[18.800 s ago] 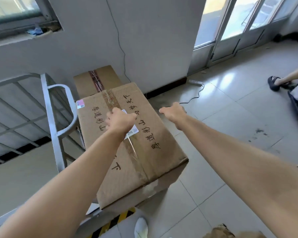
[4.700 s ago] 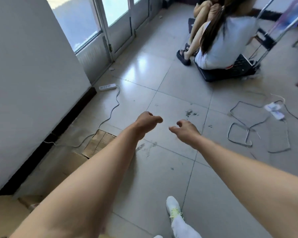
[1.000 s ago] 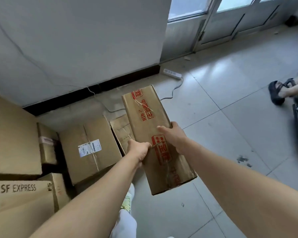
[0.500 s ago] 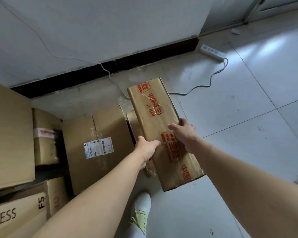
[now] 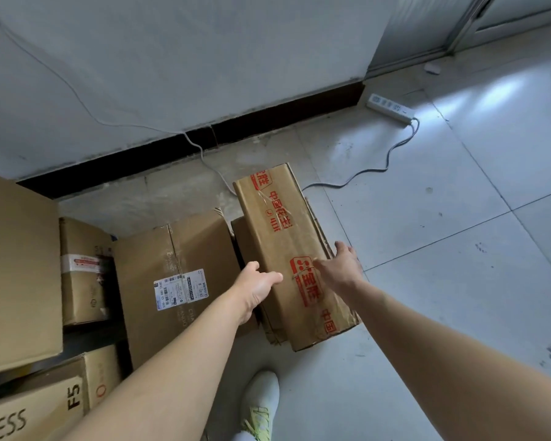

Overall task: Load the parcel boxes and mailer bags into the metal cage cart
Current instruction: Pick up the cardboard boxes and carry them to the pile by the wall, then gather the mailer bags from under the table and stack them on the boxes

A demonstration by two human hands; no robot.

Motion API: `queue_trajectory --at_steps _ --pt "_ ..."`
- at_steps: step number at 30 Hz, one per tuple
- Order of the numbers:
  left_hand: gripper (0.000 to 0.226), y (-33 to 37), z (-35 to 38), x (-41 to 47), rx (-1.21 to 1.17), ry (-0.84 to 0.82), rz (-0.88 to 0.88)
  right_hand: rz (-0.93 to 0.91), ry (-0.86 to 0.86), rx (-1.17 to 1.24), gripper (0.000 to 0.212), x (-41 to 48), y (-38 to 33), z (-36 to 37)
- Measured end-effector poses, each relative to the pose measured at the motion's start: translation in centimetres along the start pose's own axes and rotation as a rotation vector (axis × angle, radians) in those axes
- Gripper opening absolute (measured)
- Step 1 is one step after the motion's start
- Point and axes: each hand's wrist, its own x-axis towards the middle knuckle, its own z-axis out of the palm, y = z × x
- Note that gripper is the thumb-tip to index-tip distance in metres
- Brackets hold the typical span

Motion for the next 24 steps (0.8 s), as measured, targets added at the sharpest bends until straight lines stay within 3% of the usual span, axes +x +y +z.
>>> queue_trajectory --at_steps 8,13,24 --pt "0.055 7.7 -0.6 -14.9 0.191 0.103 0.222 -0.142 0.046 -0.010 0.058 -12.0 -4.7 -11.4" --pt "0.042 11.9 0.2 -27.7 0.319 0.078 0.363 -0.209 0.049 0.051 0.058 -23.1 -6.1 -19.2" --pt "0.039 15.1 4.8 -51.2 0.447 0.039 0.705 -0.379 0.234 0.265 0.055 -45.0 -2.1 -32.8"
